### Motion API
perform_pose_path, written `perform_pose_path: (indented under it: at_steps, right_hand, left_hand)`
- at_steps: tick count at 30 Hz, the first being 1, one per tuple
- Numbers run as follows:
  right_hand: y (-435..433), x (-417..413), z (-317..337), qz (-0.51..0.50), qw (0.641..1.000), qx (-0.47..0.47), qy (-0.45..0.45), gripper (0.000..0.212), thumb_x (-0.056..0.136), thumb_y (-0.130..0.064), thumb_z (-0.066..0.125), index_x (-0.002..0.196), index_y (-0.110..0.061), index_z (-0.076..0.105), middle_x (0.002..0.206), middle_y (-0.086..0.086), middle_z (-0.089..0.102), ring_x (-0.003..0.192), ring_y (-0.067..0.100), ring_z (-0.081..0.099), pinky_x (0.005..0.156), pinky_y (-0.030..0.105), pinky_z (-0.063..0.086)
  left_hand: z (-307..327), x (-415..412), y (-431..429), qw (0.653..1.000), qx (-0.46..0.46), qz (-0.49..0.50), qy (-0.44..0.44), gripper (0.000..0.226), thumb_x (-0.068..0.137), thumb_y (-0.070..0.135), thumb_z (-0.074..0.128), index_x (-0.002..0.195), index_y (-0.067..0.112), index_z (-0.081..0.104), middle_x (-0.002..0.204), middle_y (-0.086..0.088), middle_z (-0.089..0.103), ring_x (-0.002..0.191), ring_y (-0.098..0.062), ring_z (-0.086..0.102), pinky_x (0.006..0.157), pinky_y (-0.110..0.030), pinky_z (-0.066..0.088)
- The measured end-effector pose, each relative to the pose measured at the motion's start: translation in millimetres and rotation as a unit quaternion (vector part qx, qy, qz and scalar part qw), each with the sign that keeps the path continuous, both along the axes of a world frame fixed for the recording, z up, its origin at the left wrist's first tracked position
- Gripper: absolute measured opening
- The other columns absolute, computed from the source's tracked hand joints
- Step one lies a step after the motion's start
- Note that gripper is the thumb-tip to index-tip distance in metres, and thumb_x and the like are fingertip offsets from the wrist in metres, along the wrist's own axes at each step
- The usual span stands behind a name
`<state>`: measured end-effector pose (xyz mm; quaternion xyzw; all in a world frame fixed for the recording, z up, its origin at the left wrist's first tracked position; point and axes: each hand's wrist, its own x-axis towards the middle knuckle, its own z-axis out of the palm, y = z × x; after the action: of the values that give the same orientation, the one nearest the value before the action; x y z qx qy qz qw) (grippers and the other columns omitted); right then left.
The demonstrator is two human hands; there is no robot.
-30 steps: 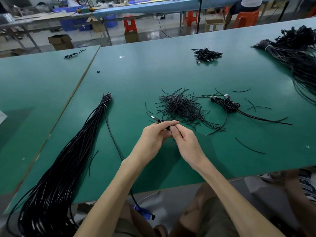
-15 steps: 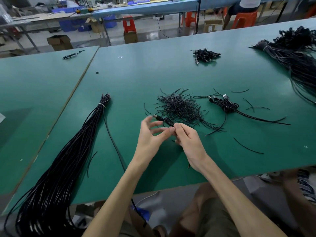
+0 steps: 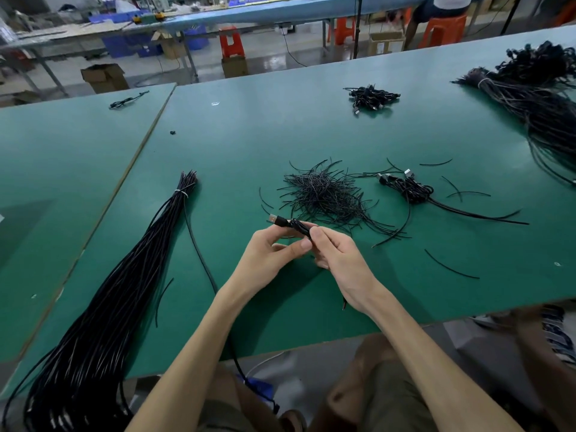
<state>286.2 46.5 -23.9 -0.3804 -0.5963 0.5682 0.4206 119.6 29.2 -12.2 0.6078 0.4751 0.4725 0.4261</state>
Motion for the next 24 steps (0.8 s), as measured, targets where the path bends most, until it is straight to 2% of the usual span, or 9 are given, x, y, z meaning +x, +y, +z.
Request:
perform_pose_path:
  at_steps: [2, 4, 6, 8, 12, 15, 19, 21, 24]
  right_hand:
    - [0, 0, -1, 0.000, 1.000, 0.007, -0.010, 0.031, 0.111, -0.030, 0.041, 0.125, -0.027, 0.069, 0.067, -0.027, 0.056, 0.065, -0.005, 0.050, 0.063, 0.018, 0.036]
    - [-1, -1, -1, -0.003, 1.000, 0.014, -0.019, 0.032, 0.111, -0.031, 0.041, 0.115, -0.020, 0.071, 0.068, -0.023, 0.054, 0.064, 0.000, 0.045, 0.062, 0.017, 0.035]
    - [-3, -4, 0, -0.010, 0.999, 0.030, -0.031, 0.032, 0.111, -0.031, 0.042, 0.094, -0.024, 0.069, 0.068, -0.020, 0.053, 0.065, 0.003, 0.044, 0.064, 0.019, 0.037]
    - [-5, -6, 2, -0.012, 0.998, 0.049, -0.040, 0.036, 0.111, -0.028, 0.042, 0.081, -0.031, 0.060, 0.066, -0.026, 0.057, 0.064, -0.005, 0.050, 0.065, 0.009, 0.039]
    - [-6, -7, 1, -0.009, 0.994, 0.073, -0.079, 0.039, 0.111, -0.032, 0.042, 0.078, -0.018, 0.056, 0.063, -0.024, 0.052, 0.061, -0.003, 0.043, 0.061, 0.012, 0.035]
    - [-6, -8, 1, -0.004, 0.991, 0.083, -0.102, 0.042, 0.110, -0.035, 0.042, 0.087, -0.007, 0.061, 0.075, -0.009, 0.059, 0.073, 0.006, 0.050, 0.071, 0.029, 0.043]
    - [-7, -9, 1, -0.009, 0.988, 0.087, -0.126, 0.043, 0.110, -0.039, 0.040, 0.082, -0.012, 0.059, 0.077, 0.019, 0.057, 0.068, 0.013, 0.044, 0.064, 0.032, 0.036]
    - [-8, -9, 1, -0.009, 0.987, 0.091, -0.129, 0.043, 0.110, -0.040, 0.040, 0.079, -0.015, 0.056, 0.070, 0.011, 0.050, 0.062, 0.010, 0.038, 0.058, 0.026, 0.032]
    - [-8, -9, 1, -0.013, 0.987, 0.091, -0.135, 0.043, 0.110, -0.039, 0.040, 0.079, -0.015, 0.057, 0.071, 0.002, 0.052, 0.061, 0.008, 0.038, 0.057, 0.024, 0.033]
  left_hand:
    - [-2, 0, 0, 0.999, 0.019, 0.019, 0.027, 0.029, 0.091, 0.024, 0.073, 0.115, 0.008, 0.073, 0.109, -0.006, 0.077, 0.097, -0.016, 0.072, 0.083, -0.044, 0.058]
    - [-3, -1, 0, 0.997, 0.043, 0.040, 0.058, 0.022, 0.090, 0.025, 0.075, 0.108, 0.013, 0.075, 0.102, -0.003, 0.078, 0.090, -0.014, 0.072, 0.076, -0.042, 0.057]
    - [-5, -2, -1, 0.990, 0.071, 0.068, 0.098, 0.014, 0.088, 0.022, 0.078, 0.102, 0.022, 0.076, 0.097, 0.003, 0.078, 0.085, -0.013, 0.071, 0.074, -0.039, 0.056]
    - [-6, -3, -3, 0.984, 0.087, 0.089, 0.127, 0.013, 0.087, 0.021, 0.079, 0.099, 0.023, 0.078, 0.094, 0.005, 0.078, 0.083, -0.017, 0.070, 0.074, -0.039, 0.054]
    - [-3, -6, -7, 0.977, 0.094, 0.098, 0.164, 0.013, 0.088, 0.018, 0.079, 0.099, 0.023, 0.080, 0.093, 0.010, 0.075, 0.079, -0.013, 0.063, 0.066, -0.022, 0.045]
    - [1, -9, -11, 0.969, 0.108, 0.099, 0.198, 0.013, 0.089, 0.014, 0.078, 0.098, 0.023, 0.081, 0.090, 0.026, 0.070, 0.079, -0.001, 0.060, 0.067, -0.010, 0.038]
    - [4, -9, -15, 0.962, 0.119, 0.119, 0.217, 0.016, 0.090, 0.009, 0.076, 0.097, 0.023, 0.081, 0.091, 0.030, 0.069, 0.089, 0.008, 0.062, 0.075, -0.003, 0.039]
    - [3, -7, -17, 0.958, 0.127, 0.130, 0.221, 0.015, 0.091, 0.009, 0.076, 0.094, 0.023, 0.080, 0.094, 0.029, 0.069, 0.092, 0.005, 0.064, 0.078, -0.005, 0.041]
    - [1, -2, -19, 0.940, 0.147, 0.151, 0.267, 0.016, 0.094, 0.010, 0.072, 0.089, 0.024, 0.077, 0.095, 0.018, 0.071, 0.089, -0.009, 0.065, 0.087, -0.026, 0.046]
